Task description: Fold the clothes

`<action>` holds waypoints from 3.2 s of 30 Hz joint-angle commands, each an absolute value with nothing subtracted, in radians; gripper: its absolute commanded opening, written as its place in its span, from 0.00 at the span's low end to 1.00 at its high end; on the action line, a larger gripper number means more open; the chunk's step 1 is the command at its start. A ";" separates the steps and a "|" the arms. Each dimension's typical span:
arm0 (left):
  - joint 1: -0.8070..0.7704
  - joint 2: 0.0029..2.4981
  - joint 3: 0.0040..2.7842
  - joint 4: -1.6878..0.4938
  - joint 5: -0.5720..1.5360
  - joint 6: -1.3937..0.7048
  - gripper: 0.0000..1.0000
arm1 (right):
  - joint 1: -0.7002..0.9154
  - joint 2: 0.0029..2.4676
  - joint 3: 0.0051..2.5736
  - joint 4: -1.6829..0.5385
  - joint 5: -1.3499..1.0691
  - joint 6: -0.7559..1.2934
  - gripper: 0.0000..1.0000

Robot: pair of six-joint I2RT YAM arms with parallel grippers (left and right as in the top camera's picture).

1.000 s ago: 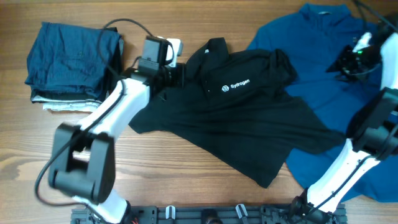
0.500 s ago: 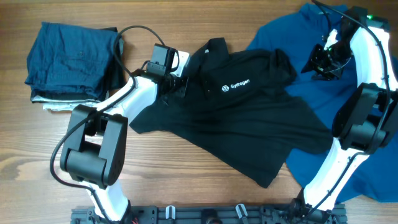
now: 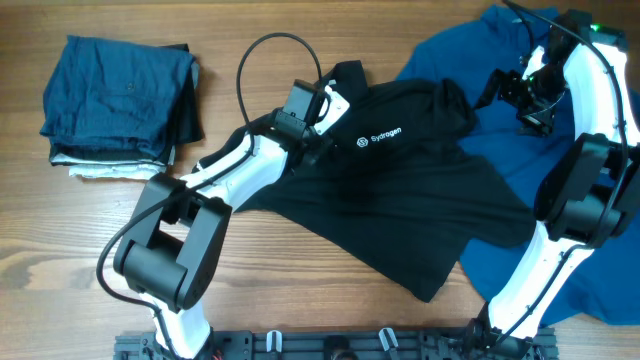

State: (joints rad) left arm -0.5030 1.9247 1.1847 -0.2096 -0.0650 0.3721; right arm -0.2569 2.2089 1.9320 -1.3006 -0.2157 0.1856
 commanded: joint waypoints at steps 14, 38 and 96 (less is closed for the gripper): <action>-0.486 1.923 1.184 -0.138 -0.185 0.442 0.58 | -0.254 2.196 1.922 -0.800 -0.202 0.186 0.99; -0.415 1.933 1.184 -0.081 -0.035 0.298 0.69 | -0.255 2.196 1.922 -0.711 -0.202 0.185 1.00; -0.067 1.972 1.184 0.216 0.014 -0.196 0.54 | -0.255 2.196 1.922 -0.711 -0.202 0.186 1.00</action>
